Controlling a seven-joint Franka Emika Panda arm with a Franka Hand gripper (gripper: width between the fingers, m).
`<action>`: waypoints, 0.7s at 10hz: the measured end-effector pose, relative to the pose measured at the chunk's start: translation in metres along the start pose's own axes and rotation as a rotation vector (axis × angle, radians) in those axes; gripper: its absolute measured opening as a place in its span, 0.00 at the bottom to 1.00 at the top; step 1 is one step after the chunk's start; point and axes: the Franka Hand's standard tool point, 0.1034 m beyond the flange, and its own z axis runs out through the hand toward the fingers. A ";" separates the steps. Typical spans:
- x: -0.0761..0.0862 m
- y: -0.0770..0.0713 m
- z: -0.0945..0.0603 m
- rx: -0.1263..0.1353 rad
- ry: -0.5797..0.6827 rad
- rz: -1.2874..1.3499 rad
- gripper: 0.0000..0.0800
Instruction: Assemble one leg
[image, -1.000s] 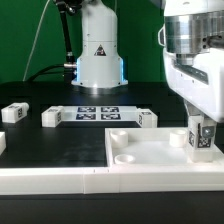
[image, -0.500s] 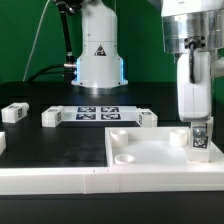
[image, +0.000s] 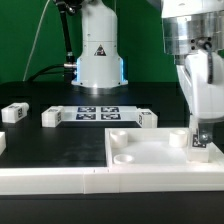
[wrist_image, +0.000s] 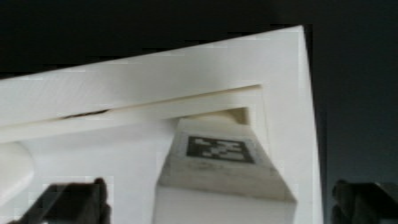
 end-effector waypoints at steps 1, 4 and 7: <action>0.000 0.000 0.000 0.000 0.001 -0.093 0.80; 0.000 0.000 0.000 -0.007 0.002 -0.422 0.81; 0.000 0.000 -0.002 -0.041 0.019 -0.754 0.81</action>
Offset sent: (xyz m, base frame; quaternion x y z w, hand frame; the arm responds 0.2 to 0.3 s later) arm 0.0044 0.0012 0.0005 -0.0361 0.0059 -0.2029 0.9785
